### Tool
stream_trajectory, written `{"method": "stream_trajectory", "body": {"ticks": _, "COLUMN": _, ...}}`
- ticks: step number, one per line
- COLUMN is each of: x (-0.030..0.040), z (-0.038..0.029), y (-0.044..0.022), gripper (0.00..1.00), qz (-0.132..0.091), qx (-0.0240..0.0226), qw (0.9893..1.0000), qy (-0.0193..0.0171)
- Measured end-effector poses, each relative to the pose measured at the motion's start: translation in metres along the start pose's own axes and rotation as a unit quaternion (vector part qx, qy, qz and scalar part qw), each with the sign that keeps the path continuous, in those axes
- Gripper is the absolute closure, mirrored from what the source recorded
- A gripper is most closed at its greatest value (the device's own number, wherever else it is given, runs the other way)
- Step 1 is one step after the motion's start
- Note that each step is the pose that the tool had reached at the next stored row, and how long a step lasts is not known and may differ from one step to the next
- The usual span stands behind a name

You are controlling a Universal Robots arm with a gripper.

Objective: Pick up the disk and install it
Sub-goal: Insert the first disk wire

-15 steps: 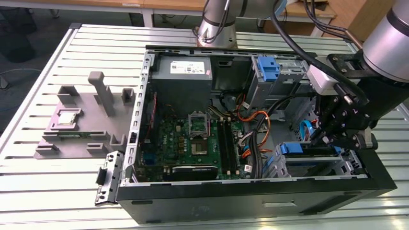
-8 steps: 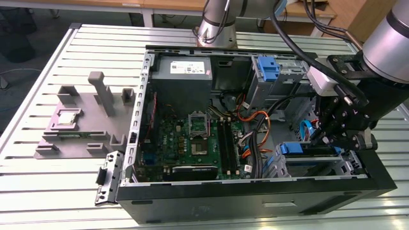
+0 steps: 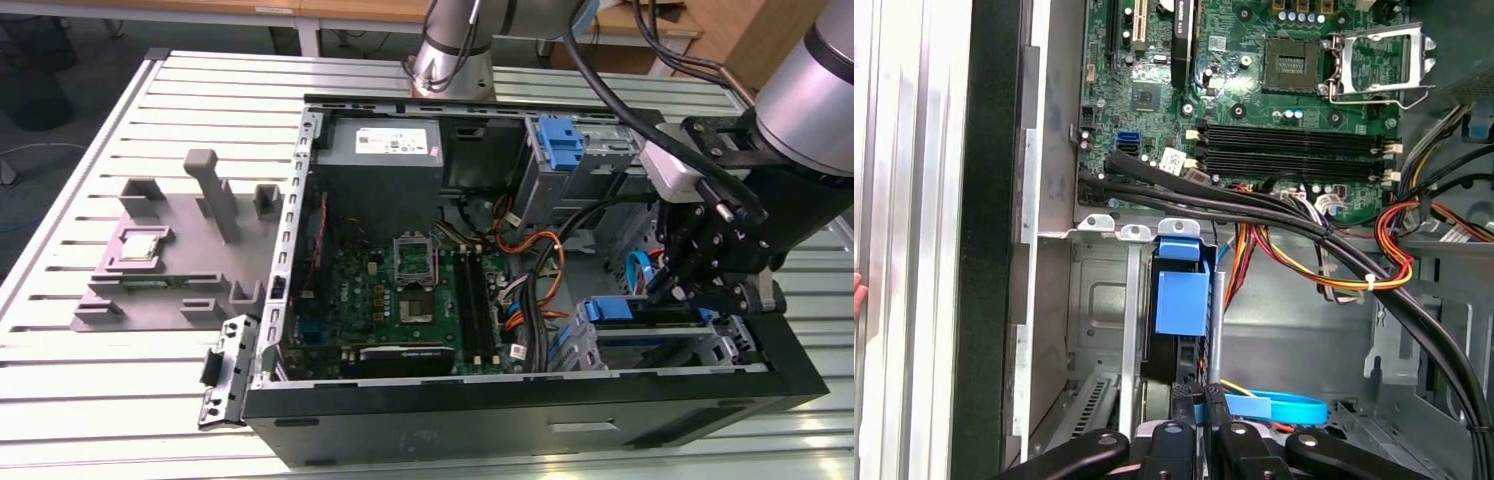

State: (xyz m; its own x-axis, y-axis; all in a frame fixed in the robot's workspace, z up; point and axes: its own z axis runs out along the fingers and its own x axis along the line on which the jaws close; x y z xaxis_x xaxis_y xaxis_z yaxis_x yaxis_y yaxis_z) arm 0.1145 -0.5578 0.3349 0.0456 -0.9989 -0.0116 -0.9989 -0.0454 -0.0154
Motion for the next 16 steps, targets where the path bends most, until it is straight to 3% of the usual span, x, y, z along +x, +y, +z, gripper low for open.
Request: {"method": "stream_trajectory", "body": {"ticks": 16, "x": 0.0001, "z": 0.0057, "y": 0.0001, "gripper": 0.84, "qz": 0.000, "qx": 0.0000, "qw": 1.0000, "qy": 0.0000}}
